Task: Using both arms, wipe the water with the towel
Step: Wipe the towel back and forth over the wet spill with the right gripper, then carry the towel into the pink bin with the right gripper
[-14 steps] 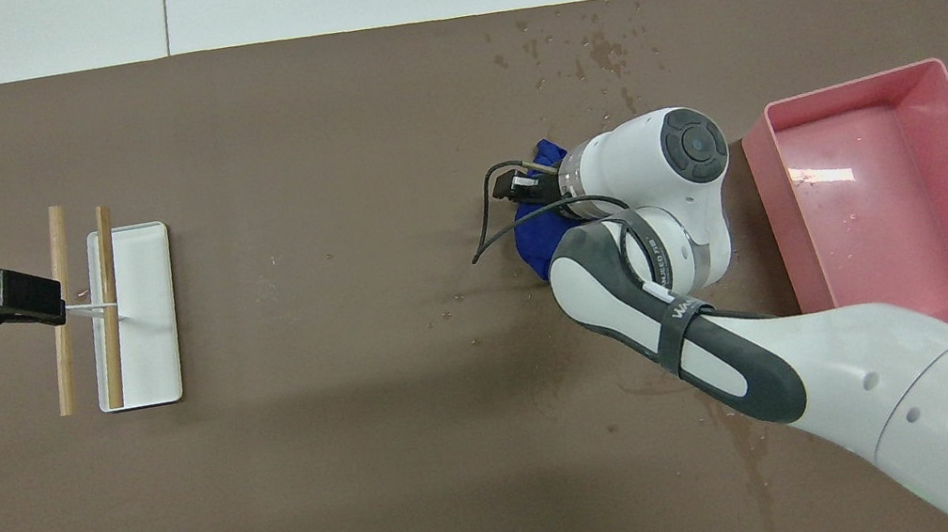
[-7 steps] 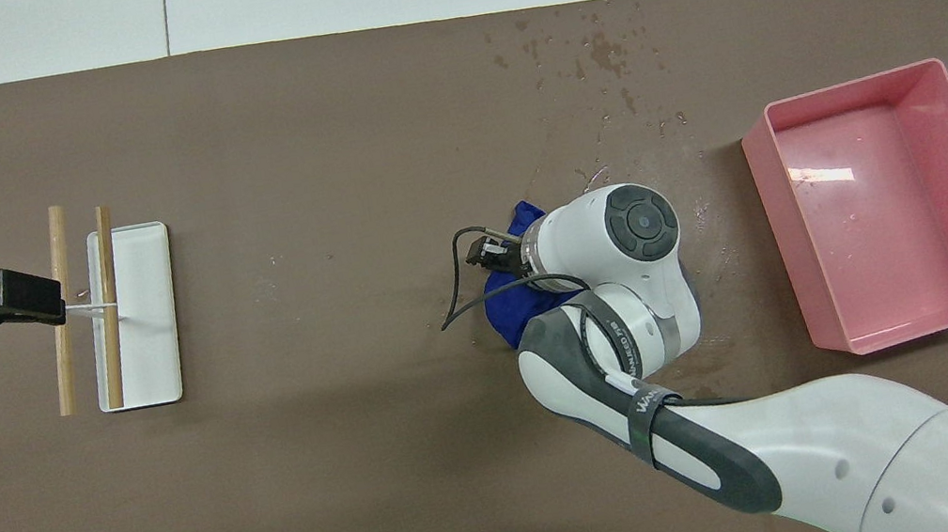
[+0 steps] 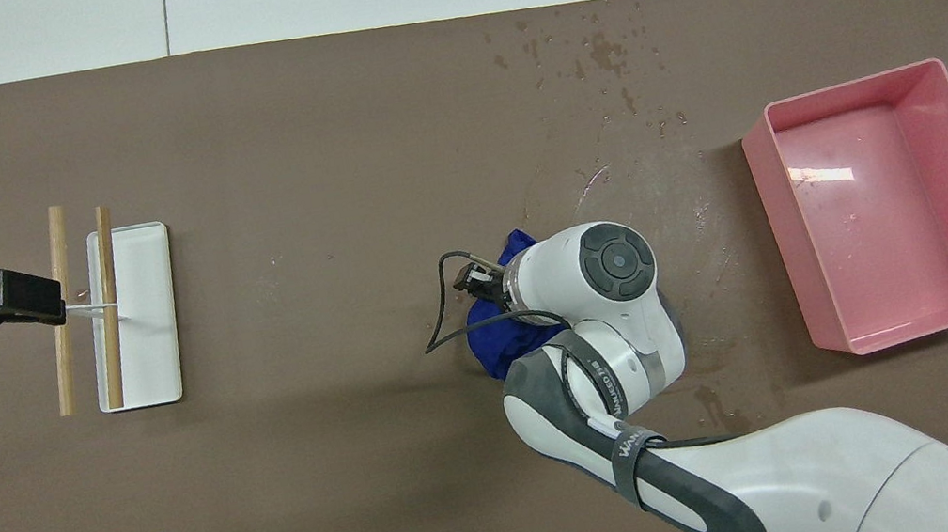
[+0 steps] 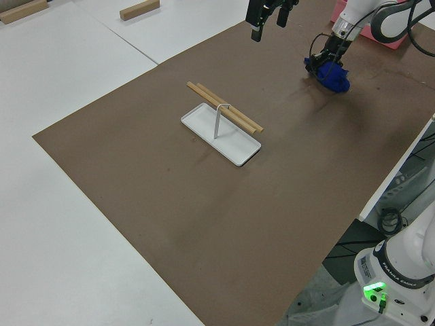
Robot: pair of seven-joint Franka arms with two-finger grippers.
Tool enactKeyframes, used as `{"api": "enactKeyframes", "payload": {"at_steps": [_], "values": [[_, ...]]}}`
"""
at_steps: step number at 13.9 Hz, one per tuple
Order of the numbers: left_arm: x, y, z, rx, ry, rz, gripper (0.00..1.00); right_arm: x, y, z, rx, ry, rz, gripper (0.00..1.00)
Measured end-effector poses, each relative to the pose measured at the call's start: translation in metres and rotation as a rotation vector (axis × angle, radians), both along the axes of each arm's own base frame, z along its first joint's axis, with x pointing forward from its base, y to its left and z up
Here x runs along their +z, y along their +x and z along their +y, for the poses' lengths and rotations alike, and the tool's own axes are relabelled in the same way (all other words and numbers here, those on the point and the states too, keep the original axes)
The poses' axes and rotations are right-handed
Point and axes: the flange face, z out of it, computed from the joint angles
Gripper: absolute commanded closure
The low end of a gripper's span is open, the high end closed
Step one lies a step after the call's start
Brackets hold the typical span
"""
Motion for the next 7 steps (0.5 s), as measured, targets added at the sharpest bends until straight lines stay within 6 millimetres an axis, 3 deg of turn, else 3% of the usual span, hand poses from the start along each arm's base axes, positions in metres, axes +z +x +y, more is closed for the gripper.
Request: {"api": "enactKeyframes", "payload": {"at_steps": [4,7], "values": [[0.0,0.0,0.0,0.0,0.0,0.0,0.0,0.0,0.01,-0.009,0.101,-0.002,0.047,1.0],[0.0,0.0,0.0,0.0,0.0,0.0,0.0,0.02,0.053,-0.08,0.222,-0.032,0.126,1.0]]}}
